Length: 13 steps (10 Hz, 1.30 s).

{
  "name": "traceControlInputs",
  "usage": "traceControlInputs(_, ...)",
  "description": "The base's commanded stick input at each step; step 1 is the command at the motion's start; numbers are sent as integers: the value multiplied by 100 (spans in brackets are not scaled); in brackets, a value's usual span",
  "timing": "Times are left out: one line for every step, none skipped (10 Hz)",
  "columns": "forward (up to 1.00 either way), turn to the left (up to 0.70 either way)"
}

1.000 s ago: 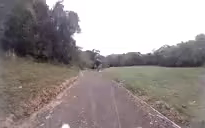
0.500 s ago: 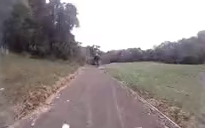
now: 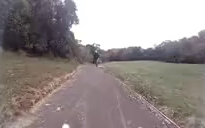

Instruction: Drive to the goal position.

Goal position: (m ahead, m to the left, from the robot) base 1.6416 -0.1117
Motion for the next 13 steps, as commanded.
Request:
traceControlInputs(70,0)
traceControlInputs(70,0)
traceControlInputs(70,0)
traceControlInputs(70,0)
traceControlInputs(70,0)
traceControlInputs(70,0)
traceControlInputs(70,0)
traceControlInputs(70,0)
traceControlInputs(70,4)
traceControlInputs(70,8)
traceControlInputs(70,11)
traceControlInputs(70,15)
traceControlInputs(70,19)
